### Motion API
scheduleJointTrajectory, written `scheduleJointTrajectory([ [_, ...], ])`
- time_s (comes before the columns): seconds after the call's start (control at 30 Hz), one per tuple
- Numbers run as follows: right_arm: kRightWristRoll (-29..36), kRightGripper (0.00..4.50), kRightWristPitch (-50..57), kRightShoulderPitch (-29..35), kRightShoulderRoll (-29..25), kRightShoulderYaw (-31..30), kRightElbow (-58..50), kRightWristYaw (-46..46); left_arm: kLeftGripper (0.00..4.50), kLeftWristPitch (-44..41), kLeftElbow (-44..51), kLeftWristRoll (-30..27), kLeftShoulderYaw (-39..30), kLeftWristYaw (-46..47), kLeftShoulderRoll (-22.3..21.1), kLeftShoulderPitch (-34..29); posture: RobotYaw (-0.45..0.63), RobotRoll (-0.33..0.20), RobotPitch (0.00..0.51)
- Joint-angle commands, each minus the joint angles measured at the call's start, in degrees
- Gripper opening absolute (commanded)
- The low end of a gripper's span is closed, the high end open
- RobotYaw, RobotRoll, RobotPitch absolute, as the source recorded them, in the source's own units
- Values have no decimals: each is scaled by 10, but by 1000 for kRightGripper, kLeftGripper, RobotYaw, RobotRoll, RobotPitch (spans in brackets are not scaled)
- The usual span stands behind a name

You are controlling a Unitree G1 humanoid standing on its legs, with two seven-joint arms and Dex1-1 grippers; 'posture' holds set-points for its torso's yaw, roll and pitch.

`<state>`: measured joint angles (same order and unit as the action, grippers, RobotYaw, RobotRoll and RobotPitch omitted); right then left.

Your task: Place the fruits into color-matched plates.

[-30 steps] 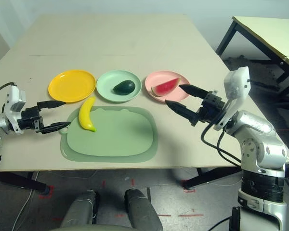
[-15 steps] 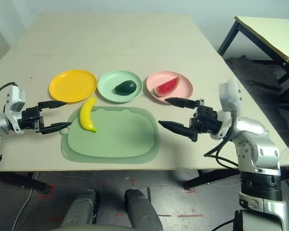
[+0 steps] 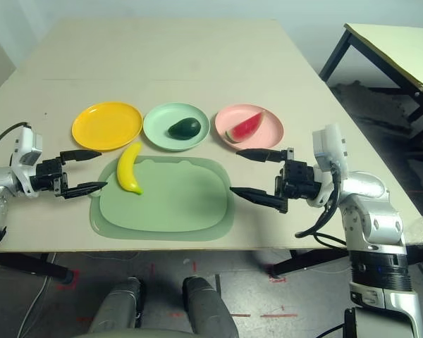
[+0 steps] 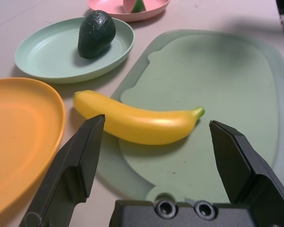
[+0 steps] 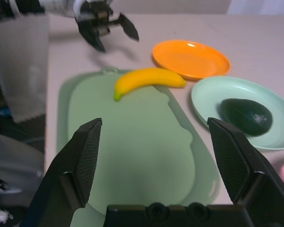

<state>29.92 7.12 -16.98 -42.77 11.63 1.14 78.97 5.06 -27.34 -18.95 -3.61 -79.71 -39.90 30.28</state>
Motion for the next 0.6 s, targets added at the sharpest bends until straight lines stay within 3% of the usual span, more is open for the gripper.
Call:
scheduleJointTrajectory([
  [0.03,-28,4469,-27,11,-8,-19,5,1,4500,10,-16,17,11,-7,-9,6,-42,0,148],
  [0.17,-21,4469,-24,8,-8,-22,7,0,4500,48,-26,59,32,-2,-18,30,-47,0,145],
  [0.33,-11,4469,-8,3,-11,-28,7,9,4500,263,-113,172,124,-64,-48,146,-37,0,143],
  [0.6,-5,4469,0,1,-8,-29,3,4,4500,468,-267,237,249,-128,14,371,-69,0,141],
])
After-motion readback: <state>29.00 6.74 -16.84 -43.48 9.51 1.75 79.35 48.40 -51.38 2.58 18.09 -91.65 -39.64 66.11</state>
